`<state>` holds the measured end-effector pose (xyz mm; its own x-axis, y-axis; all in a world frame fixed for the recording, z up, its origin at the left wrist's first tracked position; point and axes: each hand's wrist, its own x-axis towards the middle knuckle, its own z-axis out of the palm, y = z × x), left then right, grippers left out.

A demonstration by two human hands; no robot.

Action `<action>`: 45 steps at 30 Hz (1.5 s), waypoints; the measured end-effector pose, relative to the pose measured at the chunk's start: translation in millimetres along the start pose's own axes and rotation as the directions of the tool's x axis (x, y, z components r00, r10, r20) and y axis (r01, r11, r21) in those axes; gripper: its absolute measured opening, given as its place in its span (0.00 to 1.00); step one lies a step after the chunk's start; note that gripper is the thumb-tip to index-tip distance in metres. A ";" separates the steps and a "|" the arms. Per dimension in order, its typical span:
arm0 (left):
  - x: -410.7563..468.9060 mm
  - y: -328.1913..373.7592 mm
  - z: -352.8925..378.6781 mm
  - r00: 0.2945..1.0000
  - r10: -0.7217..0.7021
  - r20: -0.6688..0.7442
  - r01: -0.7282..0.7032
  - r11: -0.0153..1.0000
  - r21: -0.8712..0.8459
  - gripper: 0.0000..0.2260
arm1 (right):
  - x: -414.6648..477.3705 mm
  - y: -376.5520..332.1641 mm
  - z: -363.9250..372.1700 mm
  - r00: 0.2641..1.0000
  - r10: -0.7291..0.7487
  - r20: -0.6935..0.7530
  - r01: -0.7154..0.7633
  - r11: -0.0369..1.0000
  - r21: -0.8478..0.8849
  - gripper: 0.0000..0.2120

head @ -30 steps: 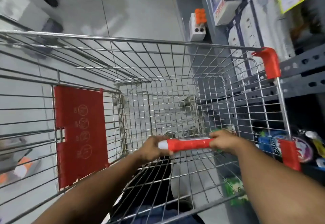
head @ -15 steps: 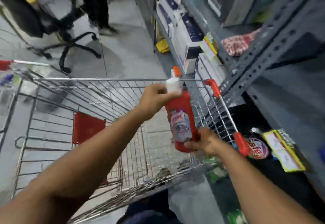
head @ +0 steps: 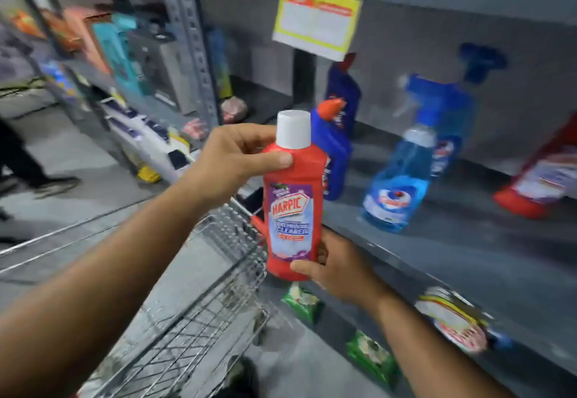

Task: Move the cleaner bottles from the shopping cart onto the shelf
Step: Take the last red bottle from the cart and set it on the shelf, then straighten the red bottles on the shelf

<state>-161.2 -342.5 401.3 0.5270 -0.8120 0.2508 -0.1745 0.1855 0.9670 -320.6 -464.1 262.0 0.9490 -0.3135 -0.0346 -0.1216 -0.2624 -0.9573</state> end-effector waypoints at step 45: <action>-32.1 -114.4 466.7 0.732 -0.257 0.631 0.122 0.961 0.249 0.41 | -284.9 110.0 -263.4 0.481 0.109 -0.870 -0.298 0.954 -0.045 0.39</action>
<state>-546.4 -595.9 262.2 -0.0938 -0.9913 -0.0921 -0.3100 -0.0589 0.9489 -681.0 -644.0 242.2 0.1895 -0.9734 0.1284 -0.4118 -0.1976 -0.8896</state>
